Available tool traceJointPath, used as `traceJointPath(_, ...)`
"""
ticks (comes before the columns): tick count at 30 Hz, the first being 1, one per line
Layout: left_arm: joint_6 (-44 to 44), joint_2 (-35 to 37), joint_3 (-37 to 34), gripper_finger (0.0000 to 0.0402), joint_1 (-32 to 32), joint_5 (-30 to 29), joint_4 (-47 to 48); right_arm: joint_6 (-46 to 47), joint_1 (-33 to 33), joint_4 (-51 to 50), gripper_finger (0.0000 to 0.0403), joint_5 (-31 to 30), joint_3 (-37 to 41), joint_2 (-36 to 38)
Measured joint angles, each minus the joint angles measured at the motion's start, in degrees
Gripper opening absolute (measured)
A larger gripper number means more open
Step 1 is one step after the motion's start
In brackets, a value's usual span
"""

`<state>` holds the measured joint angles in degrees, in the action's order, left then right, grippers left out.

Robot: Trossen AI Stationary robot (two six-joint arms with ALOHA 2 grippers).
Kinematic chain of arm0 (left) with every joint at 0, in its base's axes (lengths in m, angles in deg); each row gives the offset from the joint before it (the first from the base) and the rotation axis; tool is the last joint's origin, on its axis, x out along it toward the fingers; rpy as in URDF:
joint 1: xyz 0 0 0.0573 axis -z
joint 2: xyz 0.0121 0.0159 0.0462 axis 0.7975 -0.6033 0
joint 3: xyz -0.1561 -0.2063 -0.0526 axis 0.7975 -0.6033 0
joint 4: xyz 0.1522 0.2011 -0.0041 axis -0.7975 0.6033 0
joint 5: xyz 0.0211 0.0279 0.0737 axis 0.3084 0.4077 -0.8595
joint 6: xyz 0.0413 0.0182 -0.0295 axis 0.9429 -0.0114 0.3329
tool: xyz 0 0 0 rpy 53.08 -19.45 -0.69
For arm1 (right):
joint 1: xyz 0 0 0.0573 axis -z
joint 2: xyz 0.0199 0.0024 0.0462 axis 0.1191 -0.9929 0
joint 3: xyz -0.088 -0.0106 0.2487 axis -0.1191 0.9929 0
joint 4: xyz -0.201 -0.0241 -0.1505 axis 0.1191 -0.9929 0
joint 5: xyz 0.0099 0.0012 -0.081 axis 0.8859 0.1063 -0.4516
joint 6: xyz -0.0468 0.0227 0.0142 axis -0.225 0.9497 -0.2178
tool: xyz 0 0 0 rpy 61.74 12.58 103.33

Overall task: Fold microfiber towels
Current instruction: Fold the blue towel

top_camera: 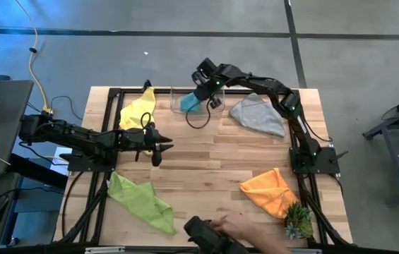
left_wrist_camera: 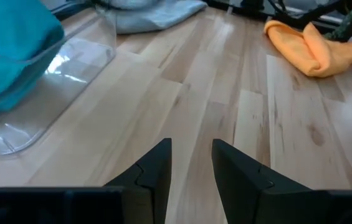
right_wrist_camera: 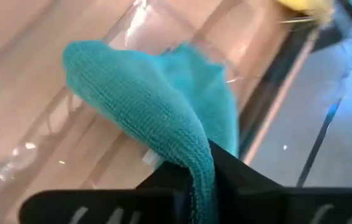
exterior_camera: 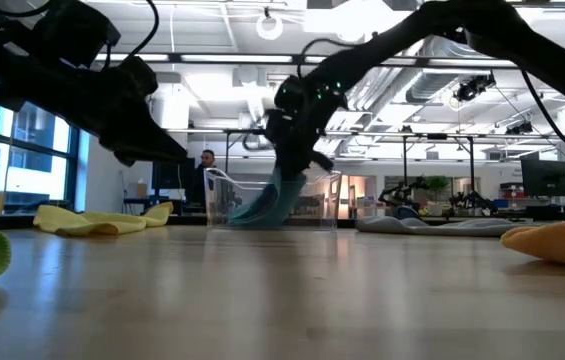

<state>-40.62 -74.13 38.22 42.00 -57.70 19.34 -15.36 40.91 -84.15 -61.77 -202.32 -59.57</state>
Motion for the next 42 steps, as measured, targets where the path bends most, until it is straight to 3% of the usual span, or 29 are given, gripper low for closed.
traceJointPath(8, 0.5, 0.0, 0.0, 0.0103, 0.0, 0.3, -0.9, 16.2, -3.4, -21.8, 0.0008, -3.7, -19.3, 0.3)
traceJointPath(14, 0.1, 0.0, 0.7, 0.0108, 0.2, 0.4, -5.4, 34.1, -8.6, -27.2, 0.0004, -3.8, -14.2, 6.3)
traceJointPath(19, 3.5, 0.0, 5.4, 0.0147, 2.6, -0.7, -4.8, 42.7, -13.6, -26.8, 0.0004, -3.7, -12.9, 6.6)
traceJointPath(22, 5.9, 0.0, 9.2, 0.0186, 5.0, -5.1, -2.3, 44.8, -16.5, -25.2, 0.0004, -3.7, -12.9, 6.6)
traceJointPath(30, 12.0, 1.6, 18.3, 0.0278, 12.9, -24.9, 10.9, 50.8, -20.8, -21.3, 0.0004, -6.6, -12.9, 6.6)
traceJointPath(35, 14.4, 1.6, 22.8, 0.0291, 17.7, -30.0, 16.3, 51.7, -21.8, -18.9, 0.0004, -7.0, -12.9, 6.6)
traceJointPath(38, 15.5, 1.6, 25.0, 0.0291, 20.2, -36.2, 21.7, 51.7, -22.0, -19.0, 0.0004, -7.0, -12.9, 6.6)
traceJointPath(42, 12.3, 1.6, 27.6, 0.0291, 22.6, -41.8, 31.6, 51.5, -21.9, -19.0, 0.0004, -7.2, -12.9, 6.6)
